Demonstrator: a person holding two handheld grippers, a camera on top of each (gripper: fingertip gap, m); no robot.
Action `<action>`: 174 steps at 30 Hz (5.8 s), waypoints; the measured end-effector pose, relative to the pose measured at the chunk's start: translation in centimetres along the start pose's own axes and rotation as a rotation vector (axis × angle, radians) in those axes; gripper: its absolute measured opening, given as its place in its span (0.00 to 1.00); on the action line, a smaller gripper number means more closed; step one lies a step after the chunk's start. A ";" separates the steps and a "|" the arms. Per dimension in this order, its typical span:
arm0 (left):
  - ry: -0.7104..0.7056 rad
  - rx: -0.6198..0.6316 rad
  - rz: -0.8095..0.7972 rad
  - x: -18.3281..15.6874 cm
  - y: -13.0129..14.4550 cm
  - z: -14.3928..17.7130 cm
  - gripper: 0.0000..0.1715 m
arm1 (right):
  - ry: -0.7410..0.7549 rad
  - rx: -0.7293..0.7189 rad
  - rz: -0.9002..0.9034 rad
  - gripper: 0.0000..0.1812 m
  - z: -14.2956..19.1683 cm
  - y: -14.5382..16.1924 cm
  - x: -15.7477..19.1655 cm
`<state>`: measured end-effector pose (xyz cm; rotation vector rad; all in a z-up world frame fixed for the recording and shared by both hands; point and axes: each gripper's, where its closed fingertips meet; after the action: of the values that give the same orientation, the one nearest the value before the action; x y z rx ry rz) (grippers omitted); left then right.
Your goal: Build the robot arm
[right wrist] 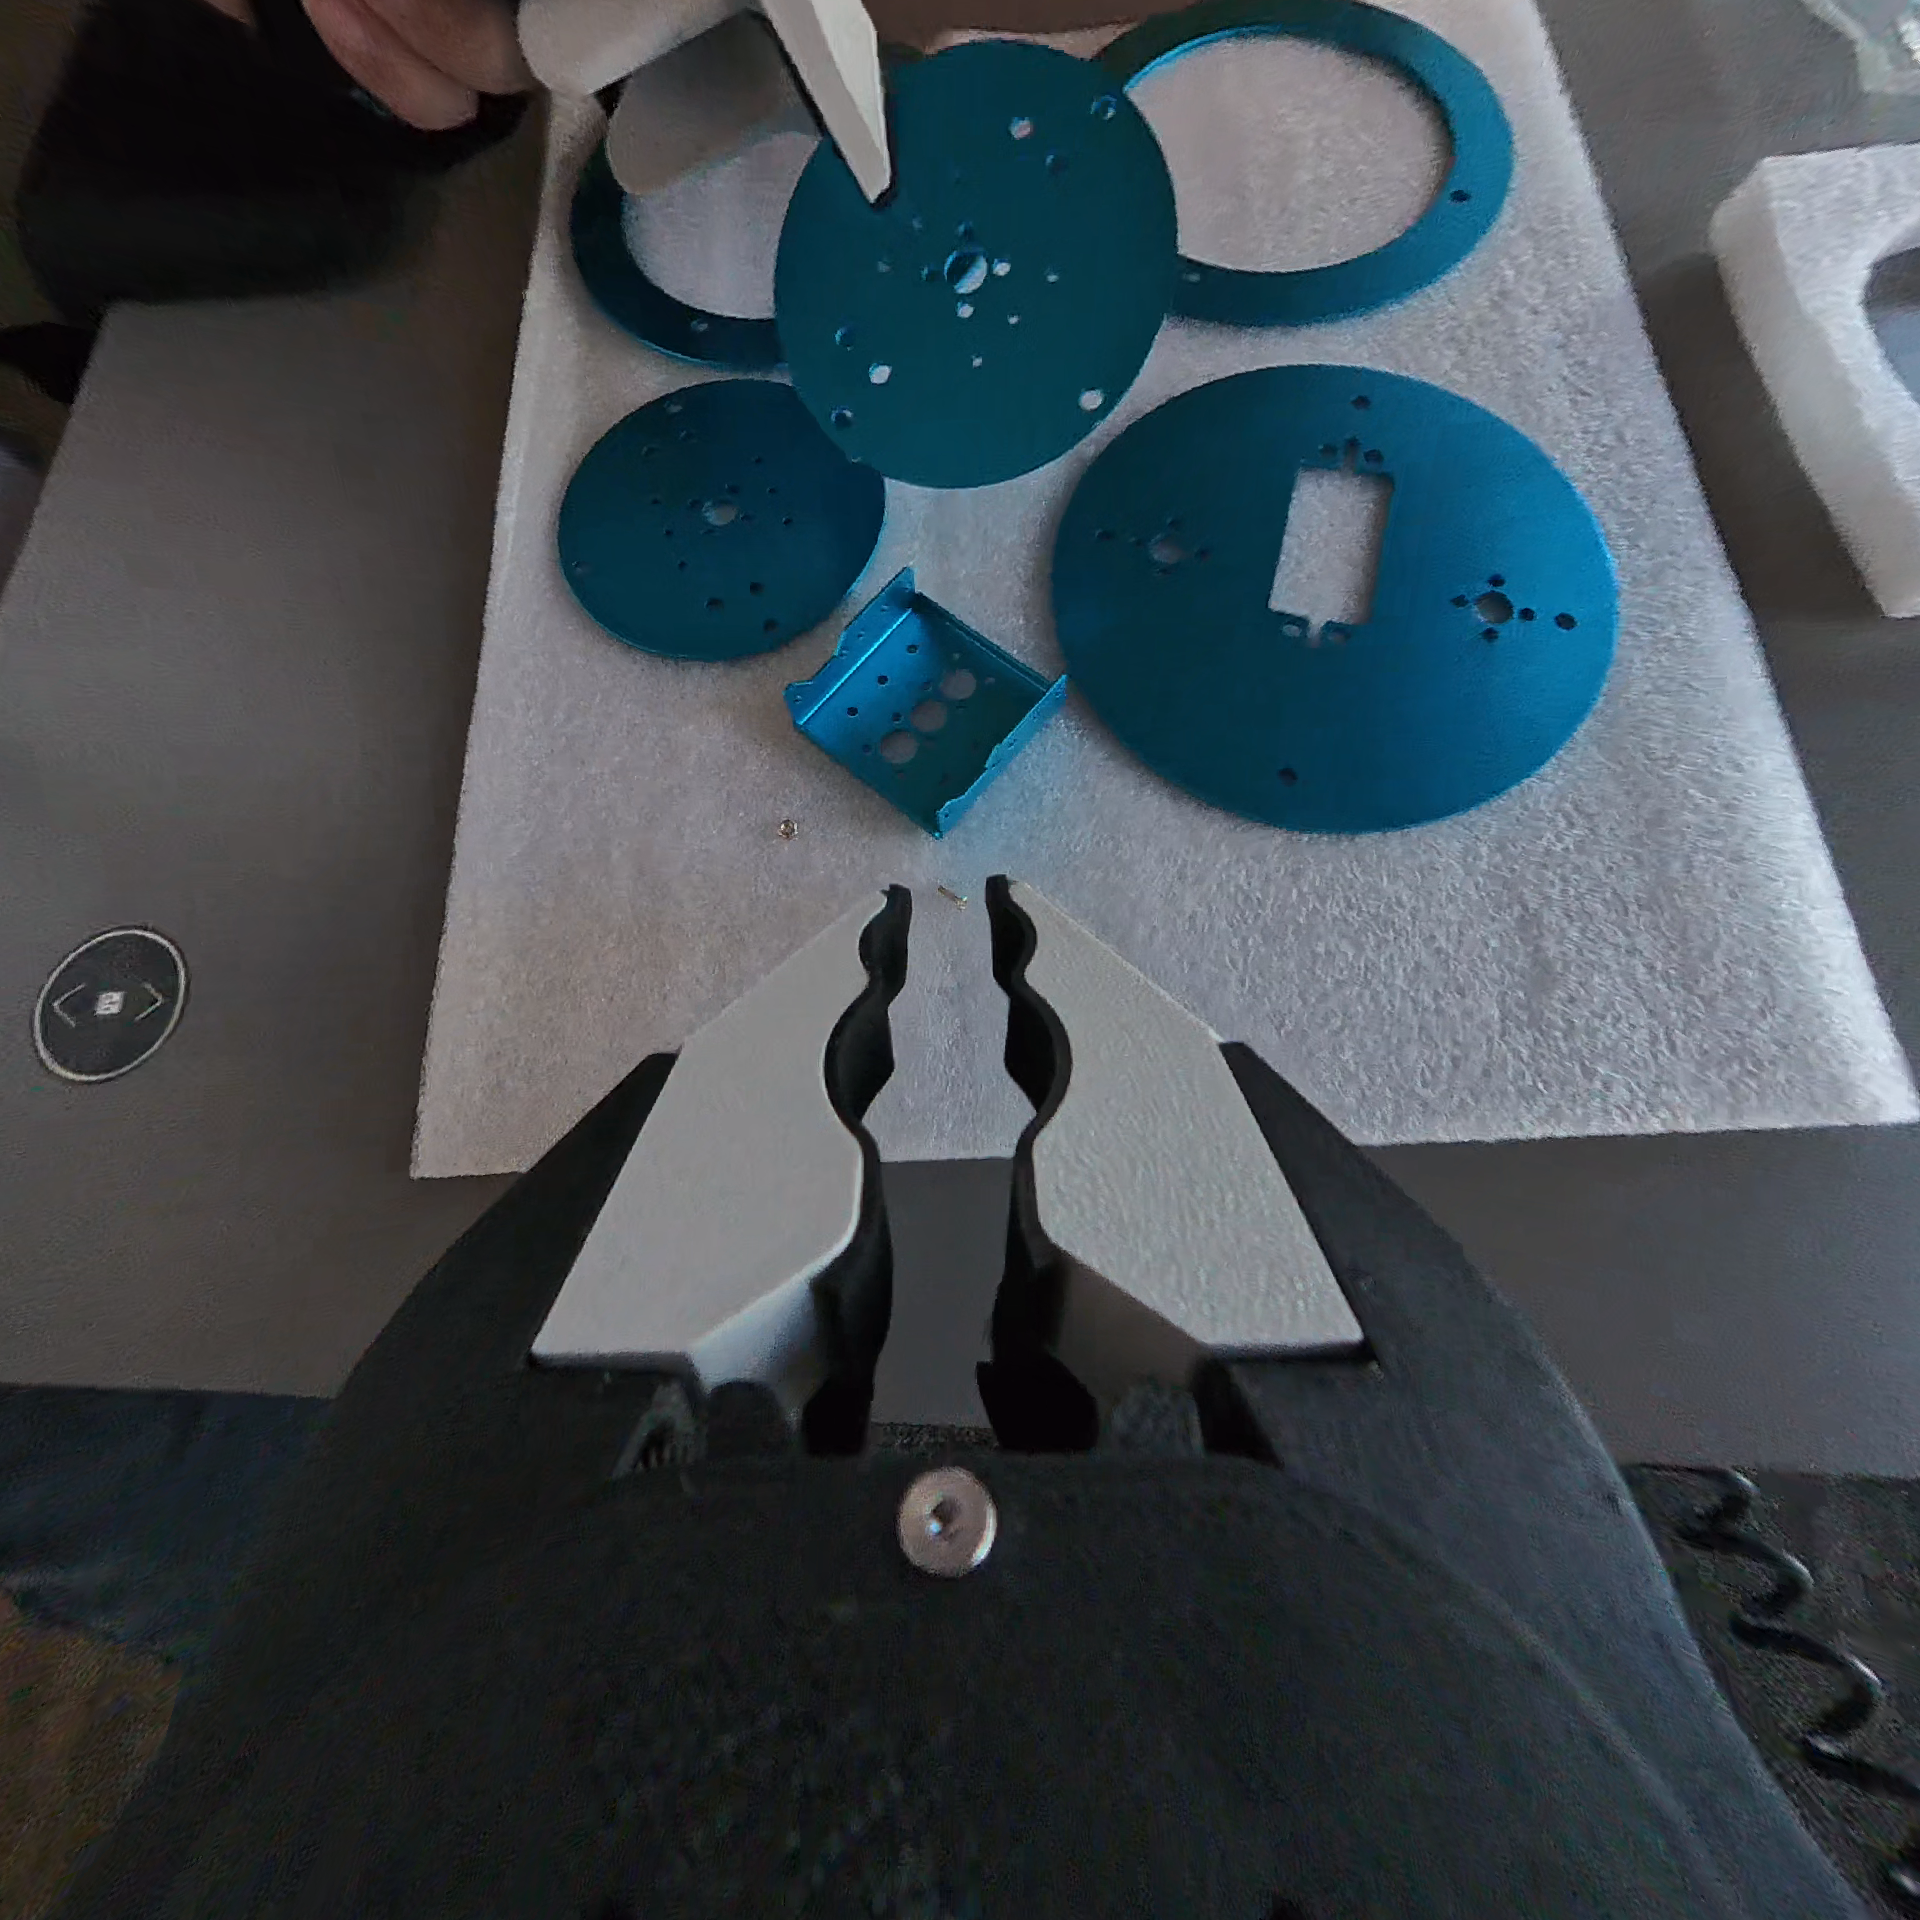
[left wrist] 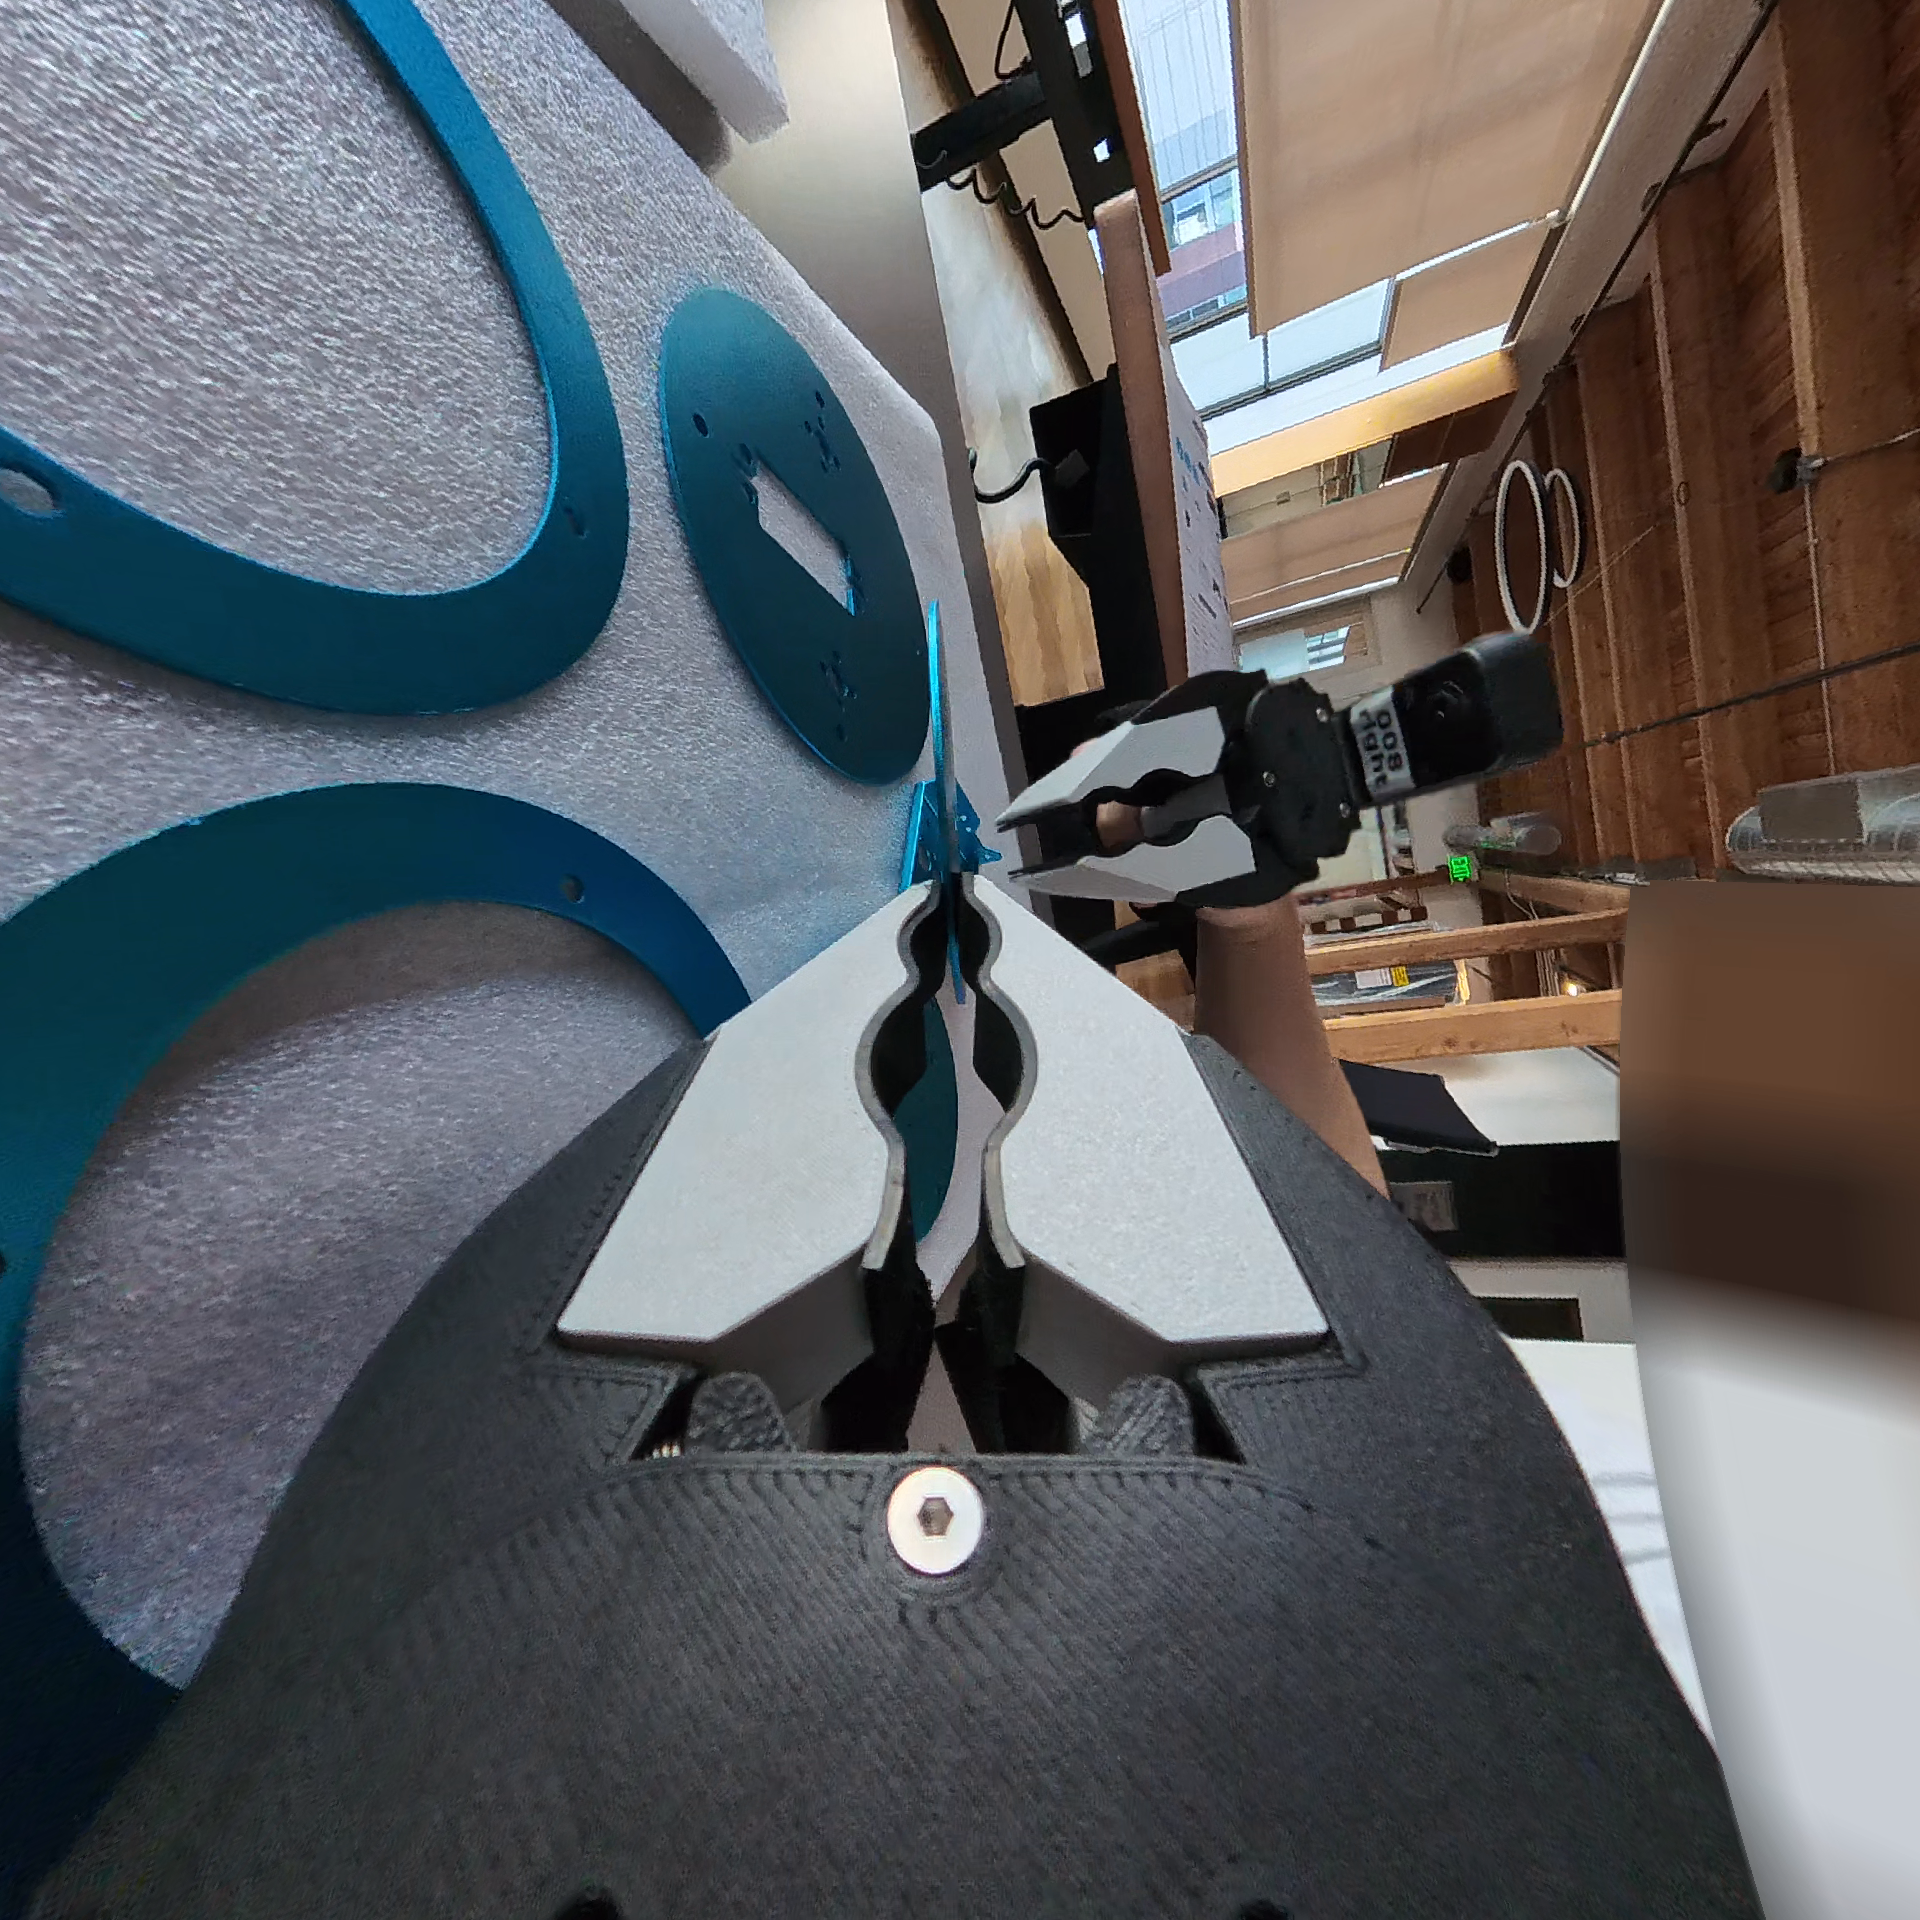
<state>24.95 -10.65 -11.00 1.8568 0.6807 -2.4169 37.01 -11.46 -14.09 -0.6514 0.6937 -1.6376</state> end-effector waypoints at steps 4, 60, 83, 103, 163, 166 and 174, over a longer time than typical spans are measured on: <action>-0.011 0.002 -0.006 -0.1 -0.1 -0.1 0.00 | -0.090 -0.001 -0.064 0.07 -0.5 0.7 -0.3; -0.580 0.343 -1.019 1.2 5.6 -7.2 0.28 | 0.198 -0.259 0.011 0.00 1.9 -1.3 0.3; -0.504 0.511 -1.131 -0.3 7.0 -5.8 0.24 | 0.278 -0.139 0.629 0.00 -3.0 -4.6 2.8; -0.471 0.511 -1.100 -0.5 7.1 -6.1 0.24 | 0.296 -0.124 0.676 0.00 -3.7 -4.0 3.2; -0.555 0.088 -1.170 -4.9 3.1 -5.1 0.24 | -0.375 -0.713 -1.346 0.00 0.7 -7.4 1.6; -0.566 0.084 -1.153 -4.7 3.0 -5.0 0.24 | -0.384 -0.743 -1.392 0.00 0.3 -7.3 1.4; -0.501 0.202 -1.042 -2.3 3.7 -2.3 0.36 | -0.398 -0.731 -1.430 0.00 0.6 -6.4 1.0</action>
<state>28.69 -13.73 -10.55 0.8713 1.6823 -3.4279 33.17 -11.62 -8.89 -2.3085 0.4950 -2.3351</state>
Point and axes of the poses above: each gripper's, where its closed fingertips meet, z back along the fingers, y out of its underside, x = y × z across the jaws, and after that the axes turned 3 degrees about y, right-handed
